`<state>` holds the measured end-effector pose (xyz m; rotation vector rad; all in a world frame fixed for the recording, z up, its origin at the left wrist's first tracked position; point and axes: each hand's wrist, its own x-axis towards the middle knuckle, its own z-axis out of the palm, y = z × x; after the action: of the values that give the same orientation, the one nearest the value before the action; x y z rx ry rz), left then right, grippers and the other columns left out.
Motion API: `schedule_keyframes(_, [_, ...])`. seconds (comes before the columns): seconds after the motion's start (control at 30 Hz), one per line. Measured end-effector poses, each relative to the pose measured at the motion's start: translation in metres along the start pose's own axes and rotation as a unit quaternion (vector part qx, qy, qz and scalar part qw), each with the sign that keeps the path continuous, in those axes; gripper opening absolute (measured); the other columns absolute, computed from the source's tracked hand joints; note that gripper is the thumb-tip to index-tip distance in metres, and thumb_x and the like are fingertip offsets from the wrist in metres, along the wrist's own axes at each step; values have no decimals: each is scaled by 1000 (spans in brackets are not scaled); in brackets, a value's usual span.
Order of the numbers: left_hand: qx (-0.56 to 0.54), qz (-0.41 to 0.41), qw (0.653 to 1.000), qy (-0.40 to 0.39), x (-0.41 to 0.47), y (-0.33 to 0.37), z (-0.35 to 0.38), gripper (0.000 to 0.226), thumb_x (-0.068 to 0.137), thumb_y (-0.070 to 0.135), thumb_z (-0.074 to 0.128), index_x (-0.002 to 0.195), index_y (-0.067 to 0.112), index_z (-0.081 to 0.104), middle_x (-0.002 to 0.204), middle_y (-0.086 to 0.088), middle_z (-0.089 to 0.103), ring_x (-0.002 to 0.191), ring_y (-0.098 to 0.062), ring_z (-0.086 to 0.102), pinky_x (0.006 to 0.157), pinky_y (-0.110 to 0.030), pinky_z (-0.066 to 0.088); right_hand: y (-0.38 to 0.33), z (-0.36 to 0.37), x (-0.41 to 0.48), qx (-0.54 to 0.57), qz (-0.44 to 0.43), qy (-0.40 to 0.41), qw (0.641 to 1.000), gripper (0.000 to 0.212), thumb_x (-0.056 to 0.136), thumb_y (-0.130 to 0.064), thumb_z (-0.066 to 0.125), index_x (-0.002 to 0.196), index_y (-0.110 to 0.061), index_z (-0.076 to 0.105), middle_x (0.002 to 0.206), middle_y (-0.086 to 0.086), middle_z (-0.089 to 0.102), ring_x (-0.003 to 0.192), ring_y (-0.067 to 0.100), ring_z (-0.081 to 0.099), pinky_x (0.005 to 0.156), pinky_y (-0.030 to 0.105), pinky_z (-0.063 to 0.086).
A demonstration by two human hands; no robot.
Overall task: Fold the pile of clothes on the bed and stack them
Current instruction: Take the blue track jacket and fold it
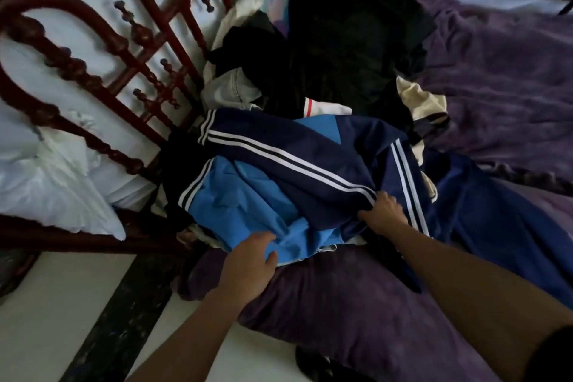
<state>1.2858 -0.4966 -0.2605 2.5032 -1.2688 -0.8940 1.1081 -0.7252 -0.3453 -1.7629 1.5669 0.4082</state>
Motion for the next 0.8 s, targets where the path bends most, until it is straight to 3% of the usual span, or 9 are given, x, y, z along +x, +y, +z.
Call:
schedule_keyframes(0.13, [113,51,991,42,39,18,12,66,89,41,58,146,22,30,138,-1,40,124,-20,40,99,-33,40,-22,-13,23,189,-2,18,982,30,88,-28,59,100,-2,65,96,18,65,94,32,62,75,35,52])
schedule_keyframes(0.23, [175,29,984,28,71,40,21,81,82,49,62,148,25,21,142,-1,32,130,-22,33,103,-37,34,-51,-55,29,438,14,-5,899,22,86,-24,61,72,-8,63,57,4,61,56,21,61,43,23,46])
schedule_keyframes(0.33, [215,-1,976,34,106,56,17,47,87,31,57,131,20,45,131,-5,48,121,-27,44,96,-41,36,-78,-99,31,536,-7,-27,844,17,86,-25,62,74,-12,63,50,1,61,44,16,59,45,25,47])
schedule_keyframes(0.4, [113,-20,989,91,130,60,-5,23,86,15,54,108,13,54,109,-14,62,105,-36,57,84,-43,42,-92,-118,38,592,-19,-49,804,16,89,-25,61,77,-14,63,58,2,63,51,16,61,52,28,50])
schedule_keyframes(0.47, [-12,-69,984,163,150,56,-38,18,84,6,52,102,7,54,98,-24,64,95,-43,59,77,-46,45,-103,-132,46,631,-41,-108,767,17,94,-26,55,81,-17,62,61,1,62,54,15,61,59,29,50])
schedule_keyframes(0.57, [-80,-146,954,250,172,30,-90,18,85,4,47,99,2,58,99,-27,63,94,-43,59,80,-46,46,-114,-135,56,553,-100,-164,811,28,93,-10,43,105,-23,65,77,-6,69,72,10,67,64,25,49])
schedule_keyframes(0.67, [-137,-231,923,274,183,-5,-122,22,88,7,46,106,3,59,107,-23,62,99,-40,58,89,-49,49,-118,-109,61,423,-155,-112,886,45,82,11,46,122,-5,59,88,8,66,73,11,61,56,24,43])
schedule_keyframes(0.73, [-137,-269,913,275,181,-14,-126,26,88,8,49,112,6,57,113,-20,60,103,-39,57,92,-50,48,-110,-85,66,352,-189,-88,912,54,77,12,59,130,1,51,106,20,65,91,18,64,75,34,54])
schedule_keyframes(0.8, [-87,-239,920,298,176,-6,-118,35,84,9,56,119,10,52,120,-17,56,109,-37,53,93,-51,46,-95,-65,71,218,-178,-34,959,83,70,-13,80,142,-12,38,131,17,53,116,27,54,98,41,46])
